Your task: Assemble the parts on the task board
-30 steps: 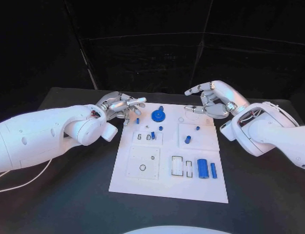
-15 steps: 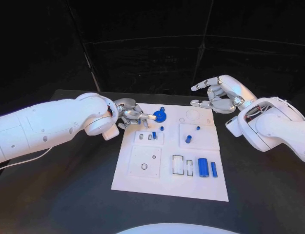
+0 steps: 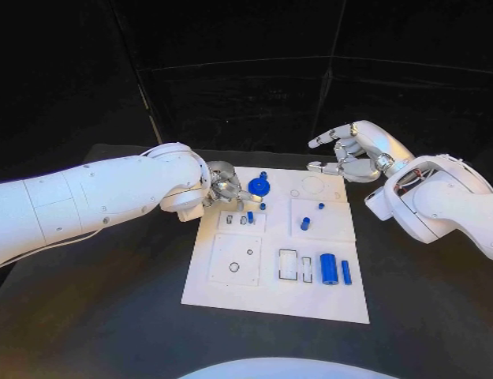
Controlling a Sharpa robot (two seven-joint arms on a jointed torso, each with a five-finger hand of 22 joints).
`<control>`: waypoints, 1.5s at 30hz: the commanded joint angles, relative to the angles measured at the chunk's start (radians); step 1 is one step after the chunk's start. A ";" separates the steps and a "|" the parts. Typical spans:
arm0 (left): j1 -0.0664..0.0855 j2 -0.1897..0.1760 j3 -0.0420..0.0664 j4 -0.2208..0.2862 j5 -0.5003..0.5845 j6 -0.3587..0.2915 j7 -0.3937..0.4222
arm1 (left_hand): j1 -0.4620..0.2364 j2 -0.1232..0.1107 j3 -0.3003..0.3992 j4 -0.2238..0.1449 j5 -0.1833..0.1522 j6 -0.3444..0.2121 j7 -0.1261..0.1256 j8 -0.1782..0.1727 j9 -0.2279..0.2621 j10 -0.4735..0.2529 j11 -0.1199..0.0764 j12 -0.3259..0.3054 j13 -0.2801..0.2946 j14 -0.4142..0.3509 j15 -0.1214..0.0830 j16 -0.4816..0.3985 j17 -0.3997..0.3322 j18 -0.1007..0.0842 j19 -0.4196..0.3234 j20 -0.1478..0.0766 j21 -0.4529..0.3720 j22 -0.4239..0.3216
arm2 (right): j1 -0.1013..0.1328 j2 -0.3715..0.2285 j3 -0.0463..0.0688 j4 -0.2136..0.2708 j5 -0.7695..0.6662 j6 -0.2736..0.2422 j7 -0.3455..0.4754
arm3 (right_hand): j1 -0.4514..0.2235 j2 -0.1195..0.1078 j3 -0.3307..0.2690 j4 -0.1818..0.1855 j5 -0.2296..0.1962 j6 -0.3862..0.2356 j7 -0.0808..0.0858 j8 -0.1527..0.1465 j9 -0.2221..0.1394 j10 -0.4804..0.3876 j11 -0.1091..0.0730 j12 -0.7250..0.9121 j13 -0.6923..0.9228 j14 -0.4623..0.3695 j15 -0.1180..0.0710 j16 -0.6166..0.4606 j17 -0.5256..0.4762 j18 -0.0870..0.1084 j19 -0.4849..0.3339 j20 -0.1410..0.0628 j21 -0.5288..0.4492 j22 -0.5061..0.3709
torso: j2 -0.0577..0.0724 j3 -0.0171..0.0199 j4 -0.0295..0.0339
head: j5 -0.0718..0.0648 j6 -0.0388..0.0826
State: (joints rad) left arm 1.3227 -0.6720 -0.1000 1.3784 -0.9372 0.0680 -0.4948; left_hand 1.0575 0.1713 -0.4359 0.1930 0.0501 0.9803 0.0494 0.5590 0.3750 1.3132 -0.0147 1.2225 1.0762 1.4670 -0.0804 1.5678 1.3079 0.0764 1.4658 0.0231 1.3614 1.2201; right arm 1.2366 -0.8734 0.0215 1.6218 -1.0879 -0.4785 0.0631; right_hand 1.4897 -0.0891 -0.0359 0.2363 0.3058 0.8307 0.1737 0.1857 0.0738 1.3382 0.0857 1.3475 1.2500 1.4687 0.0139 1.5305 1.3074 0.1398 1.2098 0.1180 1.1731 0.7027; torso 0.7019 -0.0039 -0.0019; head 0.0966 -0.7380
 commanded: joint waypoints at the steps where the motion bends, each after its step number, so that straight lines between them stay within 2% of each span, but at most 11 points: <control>1: 0.004 0.014 -0.004 -0.012 -0.048 0.063 -0.047 | 0.005 0.013 0.003 0.002 -0.003 -0.014 0.001 0.010 0.008 -0.003 -0.007 0.003 -0.001 0.104 -0.005 0.003 0.263 -0.009 0.002 -0.004 0.004 -0.001 | 0.002 0.004 0.001 0.000 -0.005 0.017 -0.012 | -0.001 0.005 -0.001 -0.004 -0.001 0.010 -0.001 0.004 0.001 0.004 -0.001 0.007 0.001 0.075 -0.007 -0.006 0.149 0.008 -0.001 -0.006 -0.004 0.000 | 0.000 0.0004 0.0001 | 0.006 -0.002; 6: 0.005 0.035 -0.008 -0.028 -0.071 0.094 -0.057 | 0.017 0.020 0.011 -0.002 -0.002 -0.023 0.003 0.018 0.016 -0.008 -0.005 0.000 -0.004 0.104 -0.003 0.003 0.263 -0.008 0.000 -0.003 0.004 -0.001 | 0.002 0.004 0.001 0.002 -0.006 0.020 -0.017 | -0.003 0.007 -0.002 -0.005 0.003 0.010 -0.001 0.005 0.000 0.006 -0.001 0.008 0.002 0.075 -0.007 -0.006 0.148 0.009 -0.002 -0.007 -0.006 -0.003 | 0.001 -0.0015 -0.0016 | 0.007 -0.005; 9: 0.005 0.042 -0.009 -0.034 -0.076 0.103 -0.061 | 0.017 0.020 0.012 -0.002 -0.002 -0.024 0.003 0.018 0.017 -0.007 -0.005 0.001 -0.003 0.104 -0.003 0.003 0.263 -0.008 0.000 -0.003 0.004 -0.001 | 0.002 0.005 0.001 0.002 -0.006 0.021 -0.019 | -0.003 0.007 -0.002 -0.005 0.003 0.010 -0.001 0.005 0.000 0.006 -0.001 0.008 0.002 0.075 -0.007 -0.006 0.148 0.009 -0.002 -0.007 -0.006 -0.003 | 0.001 -0.0012 -0.0028 | 0.008 -0.007; 14: 0.005 0.059 -0.010 -0.048 -0.083 0.119 -0.069 | 0.026 0.021 0.016 -0.007 -0.002 -0.028 0.003 0.024 0.023 -0.009 -0.005 0.001 -0.002 0.104 -0.003 0.003 0.263 -0.008 -0.001 -0.002 0.005 -0.001 | 0.002 0.005 0.001 0.002 -0.006 0.022 -0.021 | -0.005 0.009 -0.004 -0.006 0.010 0.011 -0.002 0.005 -0.001 0.007 -0.002 0.009 0.003 0.075 -0.008 -0.007 0.147 0.009 -0.001 -0.008 -0.006 -0.003 | 0.000 -0.0007 -0.0006 | 0.006 -0.008; 22: 0.006 0.074 -0.011 -0.056 -0.085 0.145 -0.073 | 0.076 0.027 0.050 -0.043 -0.002 -0.042 0.004 0.041 0.042 -0.014 -0.004 -0.001 -0.003 0.104 -0.002 0.003 0.263 -0.008 -0.004 0.000 0.007 0.003 | 0.002 0.009 0.001 -0.003 -0.006 0.027 -0.024 | -0.011 0.015 -0.006 -0.007 0.026 0.012 -0.002 0.007 -0.002 0.007 -0.003 0.008 0.001 0.075 -0.009 -0.008 0.146 0.009 -0.002 -0.009 -0.008 -0.007 | 0.001 -0.0016 -0.0006 | 0.003 -0.012; 28: 0.007 0.079 -0.011 -0.057 -0.086 0.149 -0.075 | 0.087 0.026 0.061 -0.053 -0.002 -0.047 0.004 0.047 0.048 -0.015 -0.003 -0.002 -0.004 0.104 -0.002 0.003 0.263 -0.007 -0.006 0.001 0.006 0.002 | 0.002 0.011 0.001 -0.009 -0.006 0.029 -0.025 | -0.011 0.016 -0.006 -0.008 0.030 0.012 -0.003 0.007 -0.002 0.007 -0.003 0.009 0.002 0.075 -0.009 -0.008 0.145 0.009 -0.002 -0.010 -0.008 -0.007 | 0.001 -0.0017 -0.0004 | 0.001 -0.018; 45: 0.008 0.089 -0.011 -0.052 -0.086 0.139 -0.073 | 0.099 0.028 0.076 -0.066 -0.002 -0.053 0.005 0.053 0.056 -0.018 -0.003 -0.005 -0.006 0.104 -0.001 0.003 0.263 -0.006 -0.009 0.001 0.003 -0.004 | 0.002 0.022 0.001 -0.023 -0.002 0.036 -0.029 | -0.010 0.017 -0.006 -0.009 0.032 0.013 -0.003 0.008 -0.002 0.008 -0.003 0.010 0.003 0.075 -0.010 -0.008 0.146 0.009 -0.002 -0.010 -0.007 -0.006 | 0.001 -0.0012 0.0004 | 0.003 -0.022</control>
State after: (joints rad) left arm 1.3287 -0.5841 -0.1107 1.3246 -1.0155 0.1998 -0.5635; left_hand 1.1447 0.1971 -0.3645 0.1275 0.0501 0.9342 0.0570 0.6086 0.4301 1.3023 -0.0177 1.2239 1.0712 1.4670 -0.0803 1.5677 1.3076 0.0766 1.4637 0.0253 1.3650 1.2174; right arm 1.2364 -0.8525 0.0213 1.5992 -1.0895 -0.4503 0.0343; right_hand 1.4799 -0.0795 -0.0415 0.2308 0.3311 0.8343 0.1701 0.1898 0.0728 1.3418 0.0820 1.3513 1.2521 1.4651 0.0105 1.5267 1.3073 0.1399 1.2061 0.1143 1.1693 0.6967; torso 0.7025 -0.0056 -0.0013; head 0.0995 -0.7599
